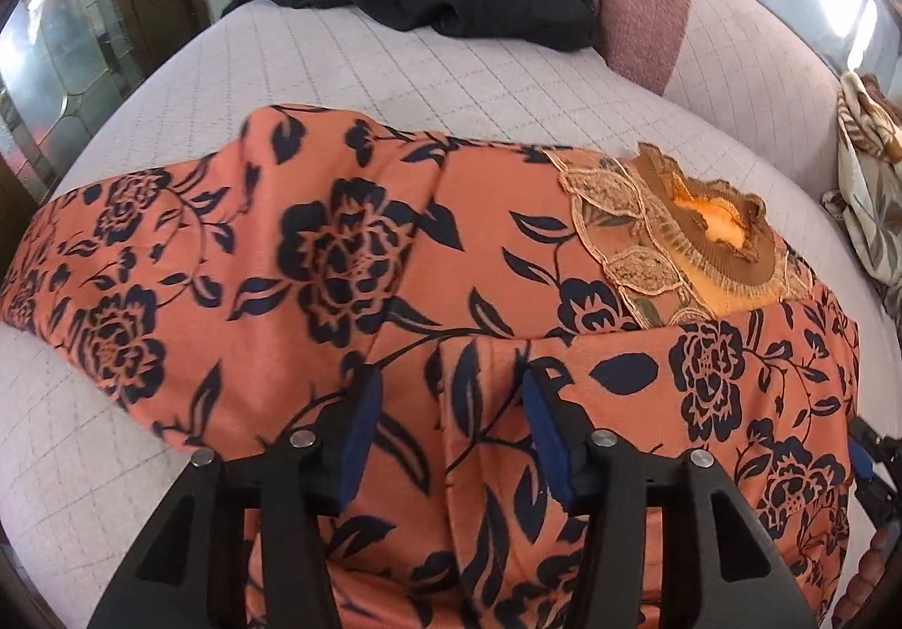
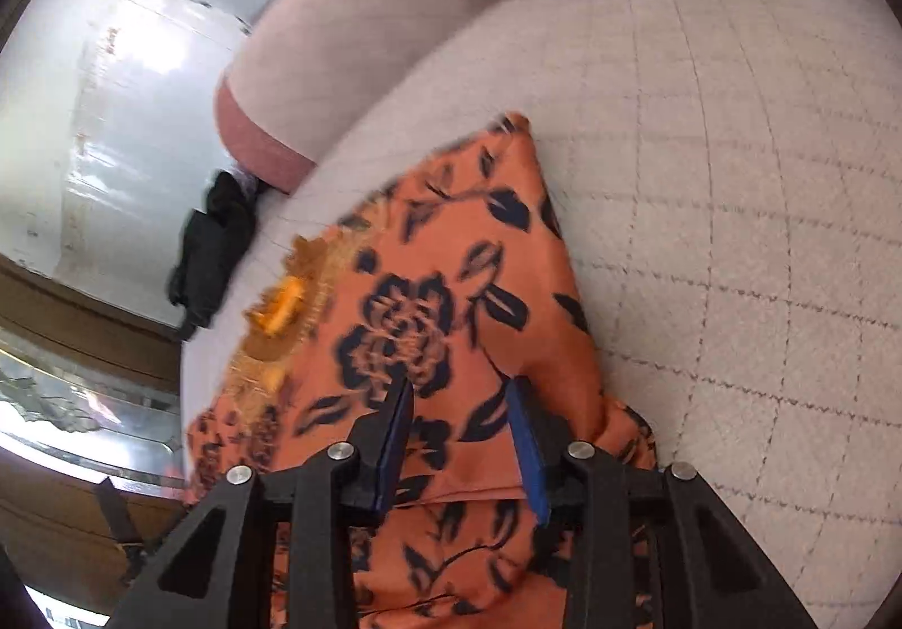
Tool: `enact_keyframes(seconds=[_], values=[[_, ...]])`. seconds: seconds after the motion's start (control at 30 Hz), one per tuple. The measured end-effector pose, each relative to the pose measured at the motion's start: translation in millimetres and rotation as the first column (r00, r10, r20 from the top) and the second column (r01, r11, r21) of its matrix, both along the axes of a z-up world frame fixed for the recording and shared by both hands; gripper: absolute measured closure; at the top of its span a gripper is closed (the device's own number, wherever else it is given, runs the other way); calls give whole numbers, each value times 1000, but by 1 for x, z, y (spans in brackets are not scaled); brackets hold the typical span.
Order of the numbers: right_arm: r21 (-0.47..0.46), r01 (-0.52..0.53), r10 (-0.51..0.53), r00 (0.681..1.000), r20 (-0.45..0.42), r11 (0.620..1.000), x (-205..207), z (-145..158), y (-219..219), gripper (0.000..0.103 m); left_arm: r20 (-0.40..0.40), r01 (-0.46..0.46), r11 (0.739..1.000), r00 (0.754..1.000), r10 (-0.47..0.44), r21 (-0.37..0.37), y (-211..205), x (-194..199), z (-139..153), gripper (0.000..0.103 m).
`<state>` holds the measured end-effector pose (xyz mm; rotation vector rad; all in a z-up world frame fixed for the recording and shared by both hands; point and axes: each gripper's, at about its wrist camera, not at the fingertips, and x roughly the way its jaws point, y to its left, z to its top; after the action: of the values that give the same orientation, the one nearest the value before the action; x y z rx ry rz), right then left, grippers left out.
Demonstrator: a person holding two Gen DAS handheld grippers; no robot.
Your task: Fold small clothes
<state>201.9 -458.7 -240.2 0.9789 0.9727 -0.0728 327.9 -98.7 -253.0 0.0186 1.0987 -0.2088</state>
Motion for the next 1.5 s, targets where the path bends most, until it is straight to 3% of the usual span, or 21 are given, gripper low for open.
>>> enact_keyframes(seconds=[0.03,0.07,0.27,0.4,0.5,0.57,0.67,0.77,0.8,0.9,0.97,1.0,1.1,1.13,1.23,1.3,1.37,1.43,1.5], values=[[10,5,-5,1000,2,1000,1,-2,-1,67,11,12,1000,1000,-12,3,-2,1,0,64],[14,11,-11,1000,2,1000,2,-1,-1,67,22,33,999,999,-33,0,-5,1,0,84],[21,3,-3,1000,0,1000,5,-6,1,65,43,84,996,996,-84,-10,-20,6,1,92],[18,3,-3,1000,3,1000,-1,-4,-3,65,115,106,994,988,-105,-6,-19,12,22,93],[-3,6,-6,1000,0,1000,1,-3,2,65,236,111,992,964,-121,54,-26,13,44,93],[-26,6,-6,1000,-3,1000,2,-1,5,65,264,91,993,958,-109,76,-28,20,50,92],[-53,11,-11,1000,-3,999,2,0,10,65,211,47,996,975,-62,73,-26,38,38,89],[-99,1,-2,1000,-10,995,4,4,15,65,154,1,984,988,-29,177,-19,46,13,88],[-118,-4,3,1000,-15,993,4,7,17,65,154,-3,984,988,-25,179,-17,46,14,88],[-137,0,-1,1000,-11,991,4,12,21,65,200,-76,993,978,57,87,7,45,34,80],[-122,2,-1,1000,6,993,2,14,22,65,234,-165,986,960,156,18,33,43,49,59],[-118,3,-1,1000,18,993,1,15,24,65,245,-218,976,946,213,-8,47,41,56,55],[-127,-37,42,998,36,991,3,15,35,65,243,-383,921,889,387,-64,99,34,68,52],[-119,-64,67,998,21,991,6,11,39,63,224,-449,890,861,456,-84,123,31,69,45],[-152,-106,108,994,2,983,12,6,48,62,175,-631,765,745,643,-126,192,13,62,36],[-156,-122,124,992,4,980,14,7,50,55,129,-727,673,660,740,-139,235,1,48,36],[-154,-123,127,992,15,980,13,6,51,53,46,-787,592,594,803,-171,277,-5,29,36],[-178,-126,131,991,16,976,13,6,55,51,-27,-809,541,561,827,-231,312,-10,14,36],[-223,-143,150,989,14,964,14,9,62,46,-79,-808,510,552,830,-295,334,-9,1,36]])
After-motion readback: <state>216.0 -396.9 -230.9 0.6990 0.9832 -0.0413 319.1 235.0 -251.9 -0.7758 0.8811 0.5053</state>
